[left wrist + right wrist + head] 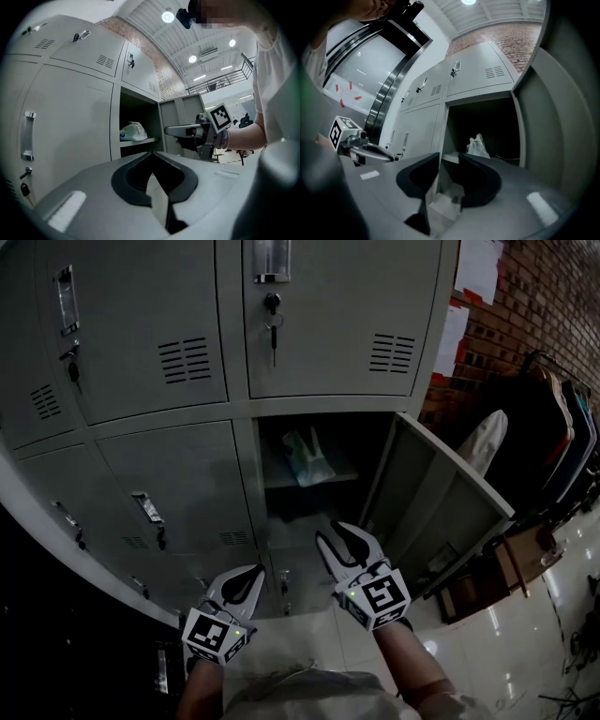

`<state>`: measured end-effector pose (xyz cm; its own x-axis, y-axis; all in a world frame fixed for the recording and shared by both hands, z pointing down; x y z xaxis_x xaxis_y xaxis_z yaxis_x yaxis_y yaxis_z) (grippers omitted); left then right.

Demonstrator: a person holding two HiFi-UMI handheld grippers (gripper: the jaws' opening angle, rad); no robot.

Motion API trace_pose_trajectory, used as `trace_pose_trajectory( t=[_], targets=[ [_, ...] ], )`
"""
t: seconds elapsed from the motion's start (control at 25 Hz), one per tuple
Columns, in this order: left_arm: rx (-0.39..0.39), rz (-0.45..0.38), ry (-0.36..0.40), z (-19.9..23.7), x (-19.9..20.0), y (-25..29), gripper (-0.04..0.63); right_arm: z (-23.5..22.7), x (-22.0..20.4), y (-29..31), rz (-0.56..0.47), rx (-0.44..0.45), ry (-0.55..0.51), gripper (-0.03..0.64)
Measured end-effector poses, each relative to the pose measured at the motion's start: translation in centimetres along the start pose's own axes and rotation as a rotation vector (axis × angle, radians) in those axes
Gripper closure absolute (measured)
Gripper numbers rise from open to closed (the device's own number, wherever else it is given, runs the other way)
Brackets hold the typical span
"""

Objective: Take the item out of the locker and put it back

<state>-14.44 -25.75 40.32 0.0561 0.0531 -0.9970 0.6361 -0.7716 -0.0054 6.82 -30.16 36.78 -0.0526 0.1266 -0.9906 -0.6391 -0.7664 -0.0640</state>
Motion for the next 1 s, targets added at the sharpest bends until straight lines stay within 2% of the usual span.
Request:
trace_pose_trajectory(
  t=[0.08,0.12,0.2,0.28,0.56,0.68,0.72,0.8,0.92,1.0],
  targets=[
    [-0.003,-0.003,-0.010,0.8,0.2,0.9,0.591,-1.1,1.1,2.6,-0.019,0.011,-0.014,0.373],
    [-0.009,-0.003,-0.012,1.1,0.3,1.2,0.591,-1.7,1.6,3.9,-0.032,0.010,-0.042,0.316],
    [-0.030,-0.002,-0.007,1.5,0.4,2.0,0.591,-3.1,2.5,6.3,-0.041,-0.007,-0.078,0.262],
    [-0.046,0.003,0.002,1.6,0.3,2.7,0.591,-4.9,3.0,8.3,-0.032,-0.035,-0.059,0.205],
    [-0.060,0.003,0.011,2.6,-0.1,3.8,0.591,-8.0,2.7,13.3,0.065,-0.131,-0.070,0.193],
    [-0.054,0.006,-0.003,3.3,-0.5,3.8,0.591,-8.5,1.8,14.3,0.121,-0.155,-0.078,0.214],
    [-0.052,0.007,-0.005,3.4,-0.6,3.8,0.591,-8.6,1.5,14.4,0.142,-0.159,-0.083,0.256],
    [-0.047,0.016,-0.014,3.7,-0.7,3.7,0.591,-8.6,1.1,14.6,0.176,-0.175,-0.115,0.402],
    [-0.041,0.028,-0.019,4.1,-0.7,3.6,0.591,-8.7,1.0,14.4,0.183,-0.201,-0.140,0.530],
    [-0.046,0.026,-0.016,4.2,-0.8,3.5,0.591,-8.8,1.1,14.3,0.172,-0.203,-0.121,0.570]
  ],
)
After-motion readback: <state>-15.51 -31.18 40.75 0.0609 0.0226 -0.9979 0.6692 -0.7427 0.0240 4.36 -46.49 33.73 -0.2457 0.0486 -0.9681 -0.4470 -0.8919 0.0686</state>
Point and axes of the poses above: the fingertips, and each gripper's own axes: y forward along the fingers, z to its left, x out of its top, the point moved 8 cm from there along -y, backward along the fingers, and after that the axes turned 1 degree about x, right-handed, at the moved point
